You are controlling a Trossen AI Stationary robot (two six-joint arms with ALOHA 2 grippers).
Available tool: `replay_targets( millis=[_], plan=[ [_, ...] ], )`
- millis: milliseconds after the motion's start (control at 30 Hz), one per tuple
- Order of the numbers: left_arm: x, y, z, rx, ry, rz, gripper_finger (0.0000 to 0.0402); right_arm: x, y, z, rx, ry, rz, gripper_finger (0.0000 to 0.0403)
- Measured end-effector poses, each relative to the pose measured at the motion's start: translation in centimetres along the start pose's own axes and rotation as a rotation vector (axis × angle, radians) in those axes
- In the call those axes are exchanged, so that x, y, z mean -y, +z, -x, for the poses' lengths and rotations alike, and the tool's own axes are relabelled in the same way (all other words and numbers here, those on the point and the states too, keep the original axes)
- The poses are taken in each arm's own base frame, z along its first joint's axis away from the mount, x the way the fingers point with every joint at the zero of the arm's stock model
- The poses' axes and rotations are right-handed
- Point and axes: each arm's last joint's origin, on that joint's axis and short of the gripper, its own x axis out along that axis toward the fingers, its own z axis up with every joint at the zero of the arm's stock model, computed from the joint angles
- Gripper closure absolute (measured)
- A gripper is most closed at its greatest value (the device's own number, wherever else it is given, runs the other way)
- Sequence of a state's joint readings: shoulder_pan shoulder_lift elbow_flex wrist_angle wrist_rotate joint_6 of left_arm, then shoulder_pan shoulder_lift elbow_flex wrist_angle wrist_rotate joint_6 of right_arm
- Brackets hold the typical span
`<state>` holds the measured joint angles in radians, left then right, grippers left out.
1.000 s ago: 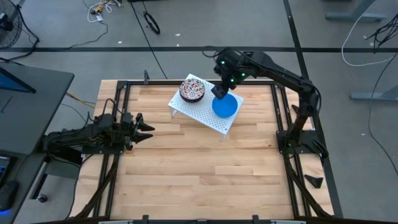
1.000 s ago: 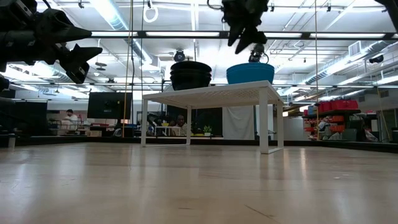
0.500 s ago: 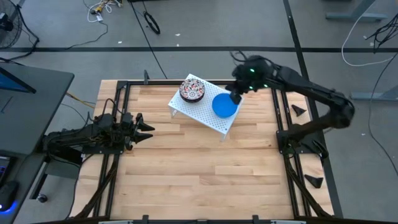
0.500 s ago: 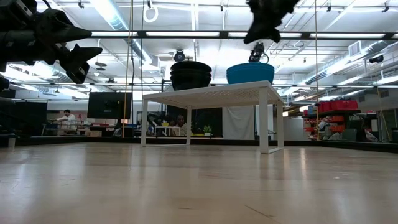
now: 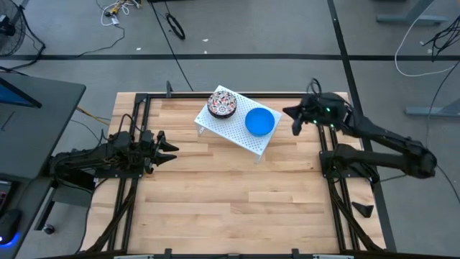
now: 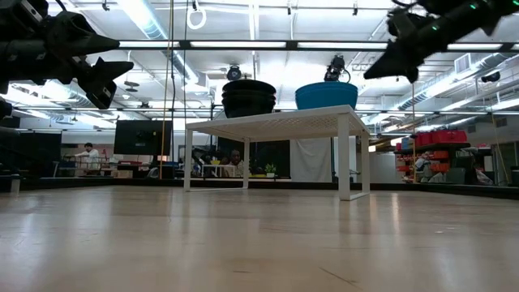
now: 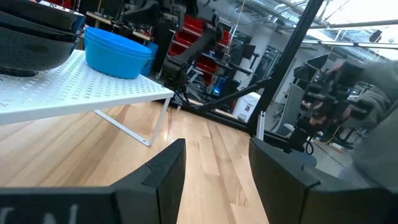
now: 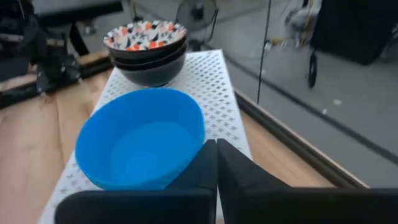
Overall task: Pick & Place Mini bowls
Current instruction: Return to Home Position
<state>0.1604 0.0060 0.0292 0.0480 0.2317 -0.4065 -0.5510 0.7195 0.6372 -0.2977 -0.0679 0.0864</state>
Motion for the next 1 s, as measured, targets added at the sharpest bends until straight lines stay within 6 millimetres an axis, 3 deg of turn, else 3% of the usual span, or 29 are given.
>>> replay_targets(
  millis=[233, 500, 1000],
  plan=[
    [0.0, 0.0, 0.0, 0.0, 0.0, 0.0, 0.022, 1.1, -4.6, 1.1, 0.179, -0.043, -0.007, 0.0388],
    [0.0, 0.0, 0.0, 0.0, 0.0, 0.0, 0.022, 2.0, -9.3, 1.0, 0.236, -0.07, -0.108, 0.0387],
    [0.0, 0.0, 0.0, 0.0, 0.0, 0.001, 0.022, 2.9, -12.9, 1.2, 0.35, -0.135, -0.123, 0.0387]
  ],
)
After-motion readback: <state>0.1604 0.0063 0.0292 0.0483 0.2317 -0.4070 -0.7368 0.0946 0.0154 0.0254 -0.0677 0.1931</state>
